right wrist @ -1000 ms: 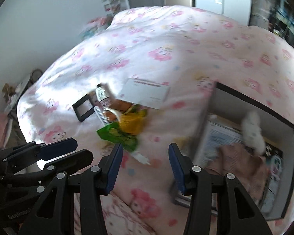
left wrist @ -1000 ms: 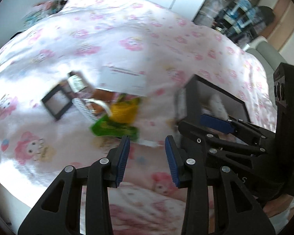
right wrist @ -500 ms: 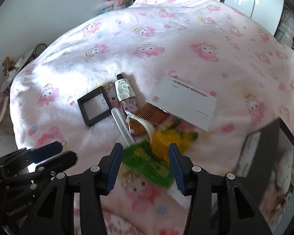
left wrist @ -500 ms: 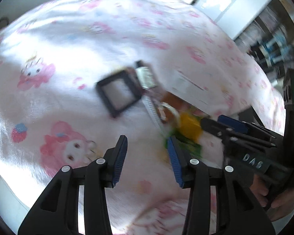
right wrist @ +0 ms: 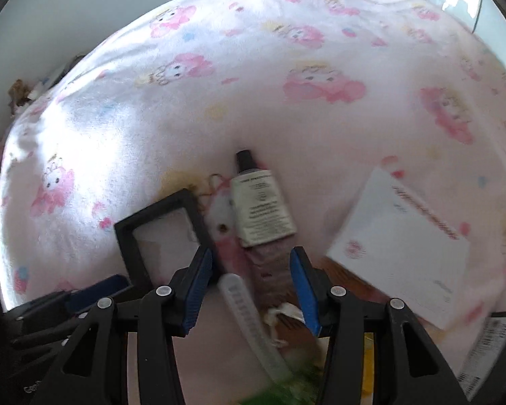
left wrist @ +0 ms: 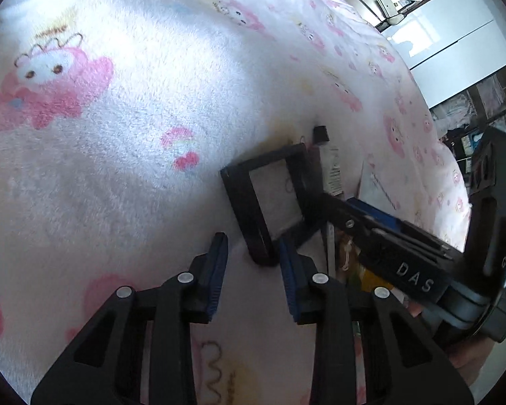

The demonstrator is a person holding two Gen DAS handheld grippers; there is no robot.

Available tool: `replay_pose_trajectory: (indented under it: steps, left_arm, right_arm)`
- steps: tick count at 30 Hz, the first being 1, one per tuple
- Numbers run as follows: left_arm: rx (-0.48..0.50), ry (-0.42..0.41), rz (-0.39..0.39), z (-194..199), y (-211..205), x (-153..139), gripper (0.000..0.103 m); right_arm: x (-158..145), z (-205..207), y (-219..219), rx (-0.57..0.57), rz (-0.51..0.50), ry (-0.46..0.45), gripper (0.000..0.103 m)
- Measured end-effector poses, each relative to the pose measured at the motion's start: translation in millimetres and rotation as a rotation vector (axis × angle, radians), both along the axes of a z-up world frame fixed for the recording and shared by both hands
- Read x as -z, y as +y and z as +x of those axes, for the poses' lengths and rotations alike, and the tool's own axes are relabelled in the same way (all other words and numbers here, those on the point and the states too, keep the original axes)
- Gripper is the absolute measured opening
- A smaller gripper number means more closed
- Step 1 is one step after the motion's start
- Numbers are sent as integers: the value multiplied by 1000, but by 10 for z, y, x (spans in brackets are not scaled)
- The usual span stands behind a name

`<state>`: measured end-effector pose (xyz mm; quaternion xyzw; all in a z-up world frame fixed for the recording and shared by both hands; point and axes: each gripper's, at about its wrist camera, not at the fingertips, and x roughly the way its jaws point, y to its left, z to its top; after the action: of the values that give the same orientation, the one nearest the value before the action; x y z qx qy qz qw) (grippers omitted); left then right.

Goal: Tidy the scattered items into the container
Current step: 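Move the left gripper back to the items on the sheet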

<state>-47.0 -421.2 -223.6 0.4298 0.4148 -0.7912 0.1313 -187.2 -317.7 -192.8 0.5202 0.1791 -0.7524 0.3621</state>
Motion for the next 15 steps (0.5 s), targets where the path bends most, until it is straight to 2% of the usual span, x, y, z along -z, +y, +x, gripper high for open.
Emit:
replay_pose_trajectory:
  steps: [4,5,6,7,8,10,12,15]
  left_arm:
    - [-11,-5,12,-86,-33,63,30]
    - [-17,-10,16,-126,-43,92,27]
    - [-22,-9,30,-148,-57,115,25]
    - [-21,-7,42,-160,-71,129,24]
    - [-20,-6,57,-173,-75,134,18]
    - [-16,-11,54,-160,-66,114,18]
    - [-10,-14,45,-115,-36,66,18]
    - [17,-26,17,-29,49,-57,18]
  right_arm:
    - [55,0,-86,-31,6,25,44]
    - [49,3,-112,-38,9,28,44]
    - [46,7,-134,-44,14,31,42]
    - [47,7,-157,-49,24,39,35]
    - [44,2,-173,-64,13,25,26]
    - [39,5,-189,-87,-12,-35,19]
    - [41,26,-177,-99,-18,-77,18]
    - [-15,135,-102,-117,-19,-77,18]
